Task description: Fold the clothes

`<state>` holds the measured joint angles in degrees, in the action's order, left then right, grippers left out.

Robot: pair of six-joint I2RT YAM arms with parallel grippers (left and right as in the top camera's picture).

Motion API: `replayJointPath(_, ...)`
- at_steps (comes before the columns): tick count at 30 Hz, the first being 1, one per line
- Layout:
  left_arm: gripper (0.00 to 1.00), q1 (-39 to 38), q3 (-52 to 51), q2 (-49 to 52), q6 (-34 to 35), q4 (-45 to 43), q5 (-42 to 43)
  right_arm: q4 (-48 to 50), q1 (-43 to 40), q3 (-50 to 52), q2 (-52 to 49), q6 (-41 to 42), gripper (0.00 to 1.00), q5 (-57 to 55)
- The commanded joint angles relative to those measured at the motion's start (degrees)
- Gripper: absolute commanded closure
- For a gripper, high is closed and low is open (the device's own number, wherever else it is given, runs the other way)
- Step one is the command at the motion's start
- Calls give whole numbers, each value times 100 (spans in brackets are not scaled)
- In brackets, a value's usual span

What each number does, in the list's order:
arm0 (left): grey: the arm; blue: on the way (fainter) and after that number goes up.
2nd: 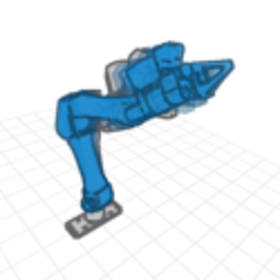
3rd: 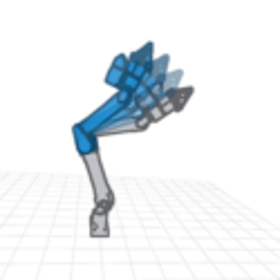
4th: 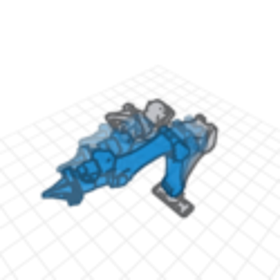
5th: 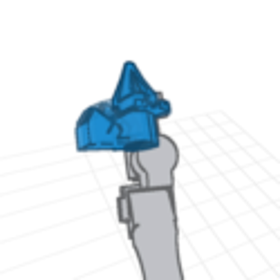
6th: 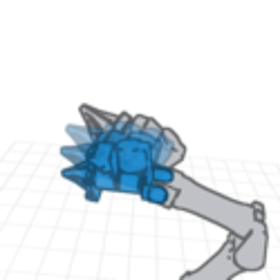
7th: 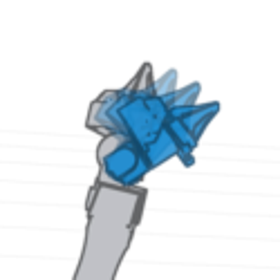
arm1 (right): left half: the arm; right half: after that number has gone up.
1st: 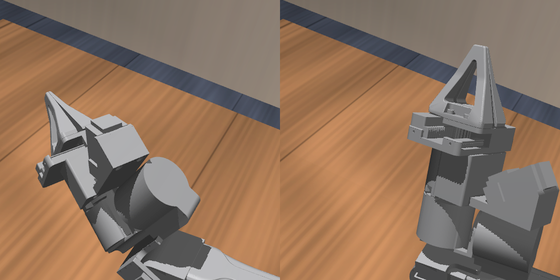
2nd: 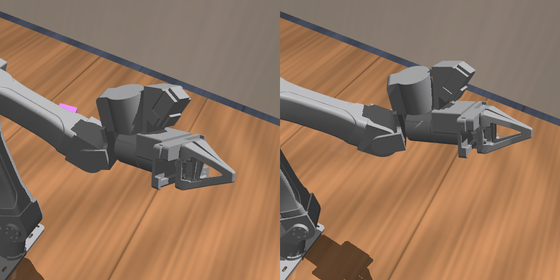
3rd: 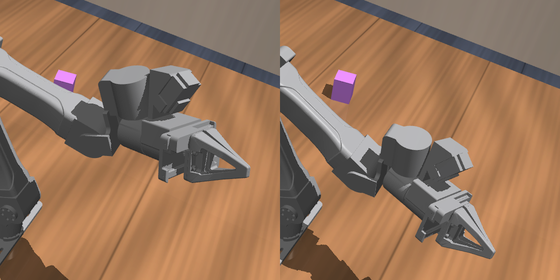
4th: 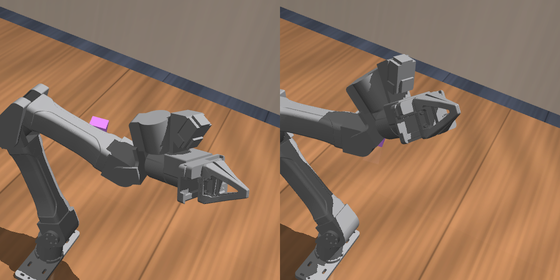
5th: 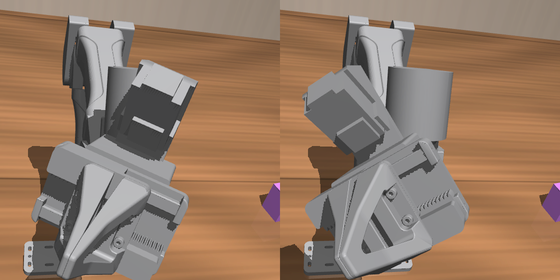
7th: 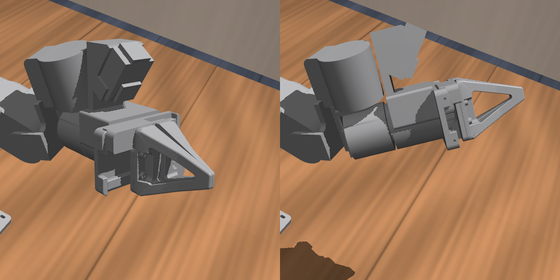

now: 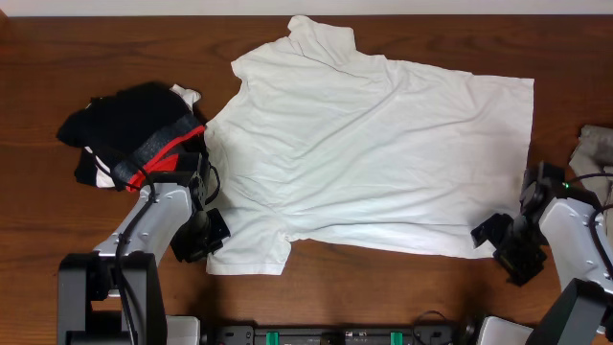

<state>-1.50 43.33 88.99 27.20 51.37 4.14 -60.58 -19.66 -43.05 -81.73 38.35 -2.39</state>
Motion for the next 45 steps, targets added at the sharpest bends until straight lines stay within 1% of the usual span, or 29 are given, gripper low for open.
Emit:
replayJointPath(1, 84, 31, -46, -70, 31, 17, -9, 341, -111, 236, 74, 232, 18, -52)
replayJointPath(2, 84, 31, -44, -70, 31, 17, -7, 525, -111, 304, 74, 208, 16, 2)
replayJointPath(6, 84, 31, -44, -70, 31, 26, -9, 933, -111, 518, 74, 55, 28, 20)
replayJointPath(9, 84, 31, -44, -70, 31, 26, -7, 1268, -111, 660, 72, 57, 32, -4)
replayJointPath(11, 84, 31, -46, -70, 31, 24, -7, 1523, -111, 793, 72, 57, 38, -28)
replayJointPath(12, 84, 31, -46, -70, 31, 24, -7, 1655, -111, 881, 72, 57, 39, -39)
replayJointPath(16, 84, 31, -46, -70, 33, 44, -7, 1917, -111, 1158, 72, 59, 44, -221)
replayJointPath(18, 84, 31, -44, -70, 33, 44, -4, 1976, -111, 1209, 72, 57, 49, -424)
replayJointPath(20, 83, 31, -46, -70, 31, 44, 17, 2006, -114, 1182, 76, 22, 58, -605)
replayJointPath(22, 83, 31, -46, -70, 33, 44, 98, 1976, -111, 1099, 87, -186, 75, -616)
replayJointPath(23, 84, 31, -44, -70, 31, 44, 151, 1875, -111, 1010, 96, -254, 81, -616)
replayJointPath(25, 83, 31, -46, -70, 33, 44, 188, 1591, -111, 809, 125, -297, 90, -616)
replayJointPath(27, 83, 31, -44, -70, 31, 70, 188, 1276, -111, 549, 168, -428, 95, -616)
replayJointPath(30, 84, 31, -44, -70, 24, 153, 188, 693, -111, 48, 247, -619, 98, -616)
replayJointPath(34, 85, 31, -22, -70, -103, 249, 251, 127, -111, -564, 345, -940, 95, -623)
replayJointPath(38, 85, 31, 101, -72, -144, 428, 299, -26, -111, -828, 361, -1126, 89, -612)
replayJointPath(39, 87, 31, 157, -83, -166, 516, 304, -33, -111, -828, 361, -1130, 85, -614)
replayJointPath(41, 89, 31, 245, -131, -326, 634, 413, -52, -111, -828, 361, -1161, 84, -595)
replayJointPath(43, 90, 31, 343, -260, -525, 743, 605, -46, -111, -828, 363, -1252, 84, -505)
replayJointPath(45, 90, 31, 492, -474, -693, 874, 872, -4, -111, -828, 363, -1346, 89, -348)
